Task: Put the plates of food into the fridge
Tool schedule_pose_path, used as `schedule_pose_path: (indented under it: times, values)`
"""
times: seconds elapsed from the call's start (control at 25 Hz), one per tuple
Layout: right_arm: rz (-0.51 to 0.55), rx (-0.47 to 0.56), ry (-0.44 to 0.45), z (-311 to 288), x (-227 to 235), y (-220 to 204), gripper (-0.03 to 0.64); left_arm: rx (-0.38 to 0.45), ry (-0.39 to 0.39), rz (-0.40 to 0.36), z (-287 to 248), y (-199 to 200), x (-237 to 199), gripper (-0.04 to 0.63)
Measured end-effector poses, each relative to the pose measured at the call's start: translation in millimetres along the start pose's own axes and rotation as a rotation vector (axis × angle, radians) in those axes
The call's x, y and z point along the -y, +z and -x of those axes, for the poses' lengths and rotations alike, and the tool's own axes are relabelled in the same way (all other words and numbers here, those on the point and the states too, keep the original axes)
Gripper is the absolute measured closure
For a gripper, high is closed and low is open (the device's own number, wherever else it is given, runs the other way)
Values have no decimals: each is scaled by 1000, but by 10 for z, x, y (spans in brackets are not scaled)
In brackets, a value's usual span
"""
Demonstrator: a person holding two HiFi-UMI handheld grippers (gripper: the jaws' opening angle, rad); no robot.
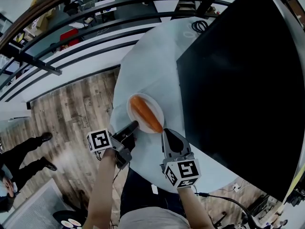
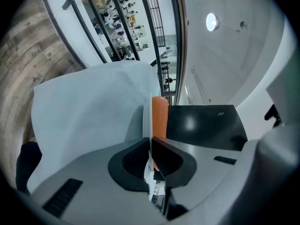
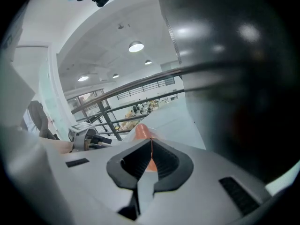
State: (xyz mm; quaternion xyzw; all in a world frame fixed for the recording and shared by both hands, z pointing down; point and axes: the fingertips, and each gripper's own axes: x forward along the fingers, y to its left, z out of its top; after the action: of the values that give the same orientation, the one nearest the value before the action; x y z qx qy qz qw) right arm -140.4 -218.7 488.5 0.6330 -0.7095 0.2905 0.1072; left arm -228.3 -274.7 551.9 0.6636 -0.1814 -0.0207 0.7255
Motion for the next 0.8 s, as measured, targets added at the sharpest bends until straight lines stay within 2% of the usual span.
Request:
schedule_pose_path:
  times: [0.32,0.48,0.8]
  values:
    - [-61,-79,-23,129,122,-415,602,-174,39,-134,293,-453,-64,571]
    - [-85,-155,-36,166,188,-716,603,-228,47,-140,414,-684,-154,569]
    - [-184,-312,70,122,172,-1007,601,-283,97,-188,493,-688,-265,572]
